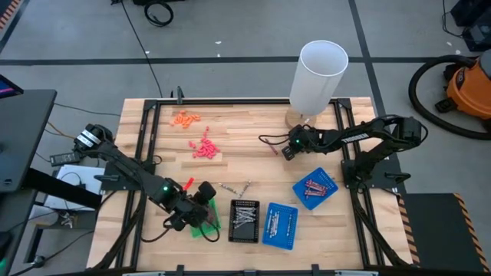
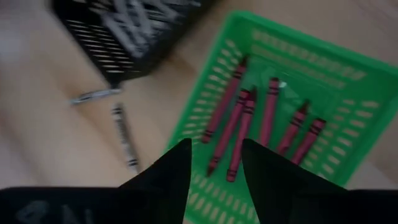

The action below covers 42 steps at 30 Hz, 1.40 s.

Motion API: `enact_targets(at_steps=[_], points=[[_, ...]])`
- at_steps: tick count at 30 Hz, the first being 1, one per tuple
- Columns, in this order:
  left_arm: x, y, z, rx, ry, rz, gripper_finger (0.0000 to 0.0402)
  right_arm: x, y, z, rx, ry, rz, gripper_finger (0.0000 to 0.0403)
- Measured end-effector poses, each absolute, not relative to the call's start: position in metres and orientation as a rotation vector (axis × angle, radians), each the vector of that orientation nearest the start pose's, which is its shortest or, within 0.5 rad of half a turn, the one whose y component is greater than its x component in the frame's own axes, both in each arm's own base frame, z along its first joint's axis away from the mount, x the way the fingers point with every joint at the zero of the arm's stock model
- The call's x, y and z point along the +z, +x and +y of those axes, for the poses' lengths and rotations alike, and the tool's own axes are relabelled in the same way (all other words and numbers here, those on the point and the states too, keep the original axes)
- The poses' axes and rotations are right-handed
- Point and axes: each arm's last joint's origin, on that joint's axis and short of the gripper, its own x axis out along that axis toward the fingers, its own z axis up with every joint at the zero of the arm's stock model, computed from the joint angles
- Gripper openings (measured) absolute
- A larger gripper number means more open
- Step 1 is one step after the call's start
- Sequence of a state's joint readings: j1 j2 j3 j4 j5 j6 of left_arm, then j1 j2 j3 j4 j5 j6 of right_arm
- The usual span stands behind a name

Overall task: Sort crayons
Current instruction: Put the pink crayon into the right blue basket

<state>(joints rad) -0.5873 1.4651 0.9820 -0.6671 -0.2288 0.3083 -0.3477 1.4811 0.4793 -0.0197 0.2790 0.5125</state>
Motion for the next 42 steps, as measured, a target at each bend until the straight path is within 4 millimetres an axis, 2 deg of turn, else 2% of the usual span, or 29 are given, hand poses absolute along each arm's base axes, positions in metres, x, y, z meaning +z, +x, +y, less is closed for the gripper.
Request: enact_targets(at_steps=[5,9,16,21,29,36,42], points=[[0.236,0.238,-0.15,-0.436,0.734,0.997,0.0148,0.111,0.212,-0.085,-0.817,0.481,0.872,0.0043],[0.242,0.239,-0.153,-0.428,0.73,0.978,0.0144,0.111,0.212,-0.085,-0.809,0.474,0.879,0.0024],[0.234,0.237,-0.15,-0.394,0.759,0.984,0.0144,0.119,0.217,-0.081,-0.755,0.462,0.88,0.0029],[0.225,0.24,-0.151,-0.389,0.777,0.922,0.0144,0.135,0.224,-0.073,-0.66,0.473,0.853,0.0029],[0.219,0.243,-0.152,-0.408,0.81,0.854,0.0144,0.157,0.225,-0.047,-0.417,0.51,0.814,0.0029],[0.208,0.245,-0.15,-0.434,0.867,0.776,0.0144,0.185,0.204,-0.014,-0.216,0.474,0.832,0.0029],[0.215,0.245,-0.145,-0.437,0.895,0.742,0.0144,0.206,0.178,0.007,-0.248,0.511,0.947,0.0029]])
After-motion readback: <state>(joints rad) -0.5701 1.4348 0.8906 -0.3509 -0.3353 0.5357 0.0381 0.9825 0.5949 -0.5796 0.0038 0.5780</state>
